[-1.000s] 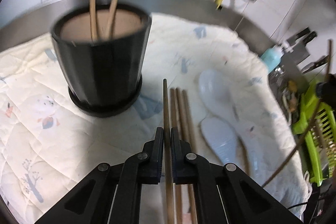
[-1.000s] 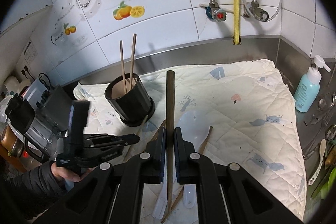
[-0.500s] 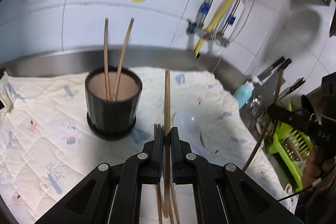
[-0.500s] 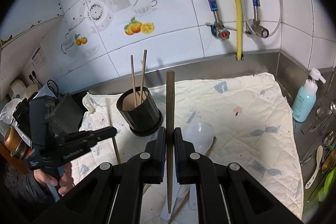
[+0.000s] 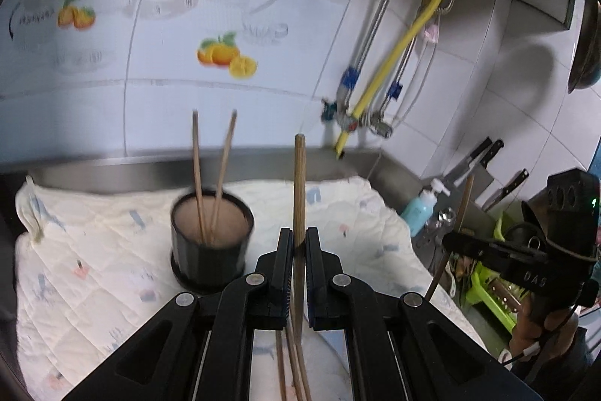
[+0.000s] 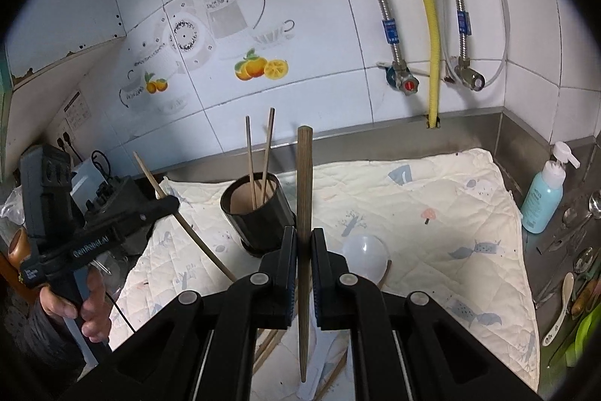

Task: Organize utensils
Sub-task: 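Carry both held chopsticks upright over the black cup and lower them inside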

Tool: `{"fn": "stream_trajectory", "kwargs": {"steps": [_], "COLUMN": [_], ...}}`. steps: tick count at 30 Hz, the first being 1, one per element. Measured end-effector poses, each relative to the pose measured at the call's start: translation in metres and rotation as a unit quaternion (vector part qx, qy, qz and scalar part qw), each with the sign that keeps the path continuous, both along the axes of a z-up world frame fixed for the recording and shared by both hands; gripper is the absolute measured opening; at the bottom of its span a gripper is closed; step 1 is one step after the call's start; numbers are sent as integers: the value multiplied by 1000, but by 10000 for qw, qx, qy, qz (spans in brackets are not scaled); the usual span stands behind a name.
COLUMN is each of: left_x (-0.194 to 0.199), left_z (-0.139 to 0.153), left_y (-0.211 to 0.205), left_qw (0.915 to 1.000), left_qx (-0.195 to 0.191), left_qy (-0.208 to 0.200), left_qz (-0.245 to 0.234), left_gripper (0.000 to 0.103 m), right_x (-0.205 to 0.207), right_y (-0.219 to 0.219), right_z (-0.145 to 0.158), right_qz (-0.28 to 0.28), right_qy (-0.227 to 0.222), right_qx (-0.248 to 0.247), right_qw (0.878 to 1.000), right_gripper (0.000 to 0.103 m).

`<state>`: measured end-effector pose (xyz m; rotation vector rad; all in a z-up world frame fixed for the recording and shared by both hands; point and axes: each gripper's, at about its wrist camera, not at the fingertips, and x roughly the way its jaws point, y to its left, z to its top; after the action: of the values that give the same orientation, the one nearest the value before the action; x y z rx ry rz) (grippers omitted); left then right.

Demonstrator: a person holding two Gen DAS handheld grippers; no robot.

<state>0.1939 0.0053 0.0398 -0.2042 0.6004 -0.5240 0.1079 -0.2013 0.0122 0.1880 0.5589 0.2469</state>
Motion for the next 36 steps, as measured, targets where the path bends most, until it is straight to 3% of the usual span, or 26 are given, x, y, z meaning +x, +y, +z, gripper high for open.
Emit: {"fn": "stream_trajectory", "kwargs": {"steps": [10, 16, 26, 36], "left_x": [28, 61, 114, 133], "left_z": [55, 68, 24, -19], "left_y": [40, 56, 72, 72], "left_qw": [9965, 9927, 9955, 9962], "left_qx": [-53, 106, 125, 309], "left_qy": [-663, -894, -374, 61], "left_qz": [512, 808, 857, 808], "left_gripper": [6, 6, 6, 6], "right_x": [20, 35, 74, 118], "right_y": [19, 33, 51, 84], "right_z": [18, 36, 61, 61], "right_qz": [83, 87, -20, 27], "right_qy": [-255, -492, -917, -1203], "right_qx": [54, 61, 152, 73], "right_qw": [9996, 9987, 9957, 9927], "right_gripper": [10, 10, 10, 10]}}
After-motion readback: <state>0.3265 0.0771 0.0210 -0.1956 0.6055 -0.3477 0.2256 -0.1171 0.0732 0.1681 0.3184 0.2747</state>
